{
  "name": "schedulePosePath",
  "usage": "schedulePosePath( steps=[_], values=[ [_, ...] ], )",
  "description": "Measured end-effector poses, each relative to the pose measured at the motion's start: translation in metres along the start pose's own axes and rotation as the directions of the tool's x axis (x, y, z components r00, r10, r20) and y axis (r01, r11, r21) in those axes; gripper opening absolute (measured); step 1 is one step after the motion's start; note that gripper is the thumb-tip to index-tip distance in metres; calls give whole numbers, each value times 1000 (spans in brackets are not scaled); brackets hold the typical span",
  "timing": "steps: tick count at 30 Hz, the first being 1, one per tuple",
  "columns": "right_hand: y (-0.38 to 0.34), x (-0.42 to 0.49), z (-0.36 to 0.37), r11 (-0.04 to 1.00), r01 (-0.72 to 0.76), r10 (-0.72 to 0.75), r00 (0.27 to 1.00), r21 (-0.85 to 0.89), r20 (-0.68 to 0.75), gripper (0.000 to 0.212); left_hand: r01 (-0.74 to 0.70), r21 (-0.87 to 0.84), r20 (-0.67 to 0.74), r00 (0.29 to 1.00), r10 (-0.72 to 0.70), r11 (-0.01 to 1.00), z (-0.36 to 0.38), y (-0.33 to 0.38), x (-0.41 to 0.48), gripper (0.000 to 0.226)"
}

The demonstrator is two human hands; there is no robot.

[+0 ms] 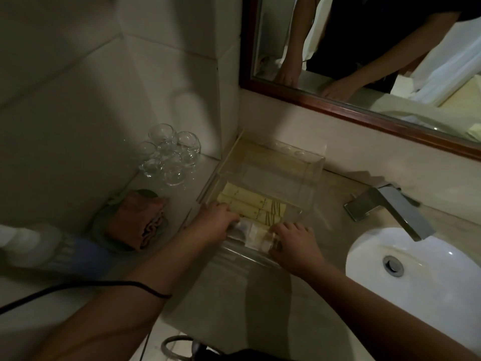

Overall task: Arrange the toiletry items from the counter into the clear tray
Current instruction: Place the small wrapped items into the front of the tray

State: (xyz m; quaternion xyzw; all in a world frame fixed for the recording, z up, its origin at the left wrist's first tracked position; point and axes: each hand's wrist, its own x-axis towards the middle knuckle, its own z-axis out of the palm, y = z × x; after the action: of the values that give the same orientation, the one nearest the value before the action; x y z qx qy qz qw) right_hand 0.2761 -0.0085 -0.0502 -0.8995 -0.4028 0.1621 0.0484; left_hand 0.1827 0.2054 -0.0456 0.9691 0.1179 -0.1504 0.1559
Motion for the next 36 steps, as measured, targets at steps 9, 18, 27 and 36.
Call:
schedulePosePath(
  steps=[9,18,27,36],
  values=[
    [1,1,-2,1000,-11,12,1000,27,-11,41,-10,78,-2,1000,11,997,2,1,-4,39],
    [-2,0,-4,999,-28,29,1000,45,-9,42,129,186,-60,991,-119,974,-27,3,1,28],
    [-46,24,-23,761,-7,45,998,649,-42,34,68,-989,98,966,-238,-128,-45,19,-12,28],
    [-48,39,-26,612,-201,52,975,765,214,10,27,-714,193,968,-159,-699,-19,5,-13,46]
  ],
)
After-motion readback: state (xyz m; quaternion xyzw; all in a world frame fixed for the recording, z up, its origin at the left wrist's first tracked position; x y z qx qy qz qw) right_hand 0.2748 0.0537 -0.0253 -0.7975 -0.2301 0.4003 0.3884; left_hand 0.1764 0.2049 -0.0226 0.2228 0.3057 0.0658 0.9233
